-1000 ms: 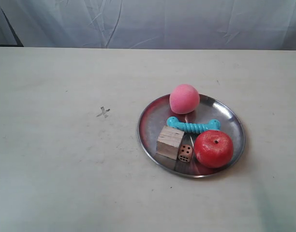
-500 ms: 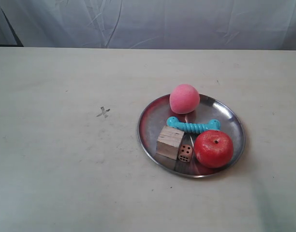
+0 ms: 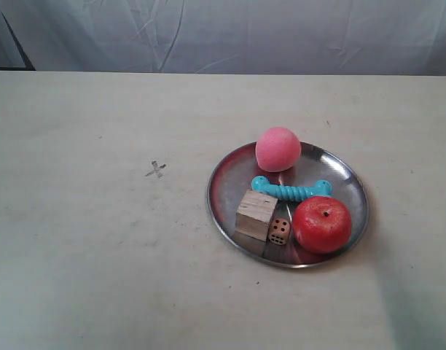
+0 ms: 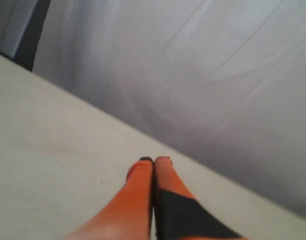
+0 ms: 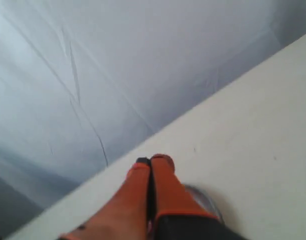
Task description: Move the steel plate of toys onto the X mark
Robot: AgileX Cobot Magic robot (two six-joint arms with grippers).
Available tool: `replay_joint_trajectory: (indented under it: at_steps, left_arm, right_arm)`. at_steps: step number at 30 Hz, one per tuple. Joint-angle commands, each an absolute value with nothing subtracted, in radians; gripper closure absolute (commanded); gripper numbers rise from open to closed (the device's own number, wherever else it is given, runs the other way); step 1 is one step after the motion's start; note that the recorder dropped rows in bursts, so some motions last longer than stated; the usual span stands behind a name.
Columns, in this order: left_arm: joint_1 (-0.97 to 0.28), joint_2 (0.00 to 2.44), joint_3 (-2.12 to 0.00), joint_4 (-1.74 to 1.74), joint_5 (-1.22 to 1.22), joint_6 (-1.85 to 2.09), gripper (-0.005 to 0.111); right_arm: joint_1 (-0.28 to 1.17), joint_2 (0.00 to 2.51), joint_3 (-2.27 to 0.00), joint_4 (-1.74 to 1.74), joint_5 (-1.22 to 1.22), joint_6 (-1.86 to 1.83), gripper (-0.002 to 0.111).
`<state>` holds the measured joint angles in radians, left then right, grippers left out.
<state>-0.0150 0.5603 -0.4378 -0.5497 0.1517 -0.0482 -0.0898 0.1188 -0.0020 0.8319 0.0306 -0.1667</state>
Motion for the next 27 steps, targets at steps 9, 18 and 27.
replay_joint_trajectory:
  at_steps: [9,18,27]
  left_arm:
    - [-0.022,1.222,-0.815,-1.073,0.636,0.741,0.107]
    - [-0.022,1.594,-0.975,-1.113,0.79,0.761,0.107]
    - [-0.022,1.732,-1.029,-1.136,0.867,0.769,0.107]
  right_arm:
    - [-0.097,0.114,0.0,0.97,-0.091,-0.135,0.108]
    - [-0.097,0.389,-0.243,0.827,0.051,-0.19,0.109]
    - [-0.175,1.418,-1.032,0.184,0.452,-0.154,0.109]
